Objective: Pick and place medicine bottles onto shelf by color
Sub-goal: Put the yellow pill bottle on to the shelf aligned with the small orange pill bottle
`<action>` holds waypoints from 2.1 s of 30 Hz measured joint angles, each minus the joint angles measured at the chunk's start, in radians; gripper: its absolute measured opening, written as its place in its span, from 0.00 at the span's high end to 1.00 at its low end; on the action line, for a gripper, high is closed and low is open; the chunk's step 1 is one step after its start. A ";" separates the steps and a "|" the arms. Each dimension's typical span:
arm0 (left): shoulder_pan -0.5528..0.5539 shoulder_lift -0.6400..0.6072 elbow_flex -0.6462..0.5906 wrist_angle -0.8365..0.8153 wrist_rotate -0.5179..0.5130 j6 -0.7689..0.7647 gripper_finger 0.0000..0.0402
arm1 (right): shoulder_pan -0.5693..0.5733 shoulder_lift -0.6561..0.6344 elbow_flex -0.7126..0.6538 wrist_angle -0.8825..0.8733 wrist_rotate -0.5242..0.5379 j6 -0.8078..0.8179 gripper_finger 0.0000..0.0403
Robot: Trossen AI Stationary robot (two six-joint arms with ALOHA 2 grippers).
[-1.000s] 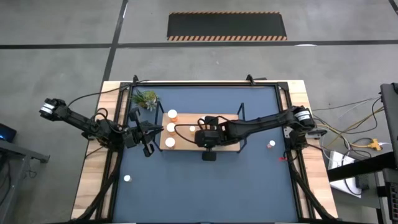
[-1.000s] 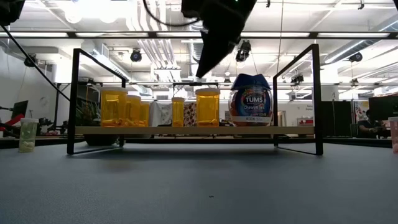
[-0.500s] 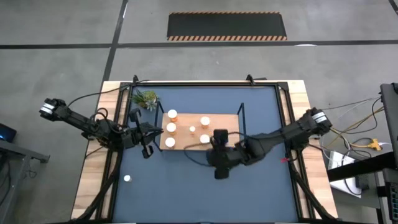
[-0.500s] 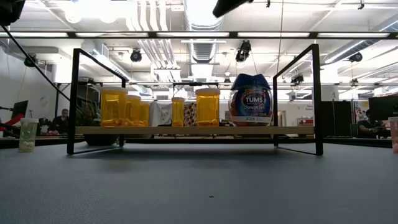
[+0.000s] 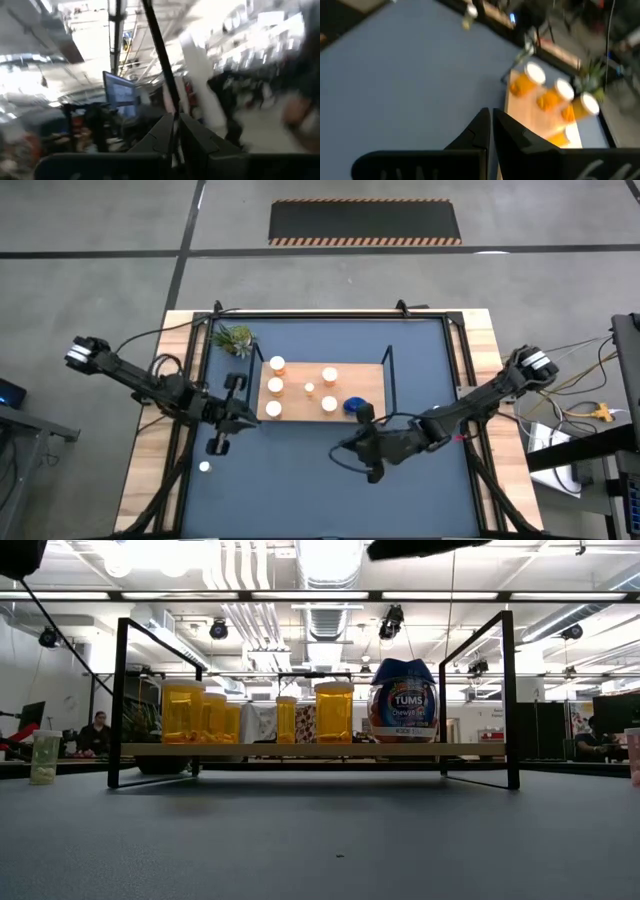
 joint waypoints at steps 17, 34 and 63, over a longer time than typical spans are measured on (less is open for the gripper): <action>0.055 0.084 0.893 -2.291 -0.810 -1.179 0.96 | 0.000 -0.256 -0.302 0.242 -0.070 -0.093 0.97; 0.165 0.207 0.560 -2.442 -0.300 -1.628 0.96 | 0.000 -0.258 -0.309 0.238 -0.068 -0.119 0.97; 0.169 0.251 0.328 -2.256 -0.282 -1.703 0.48 | 0.000 -0.258 -0.309 0.202 -0.067 -0.100 0.97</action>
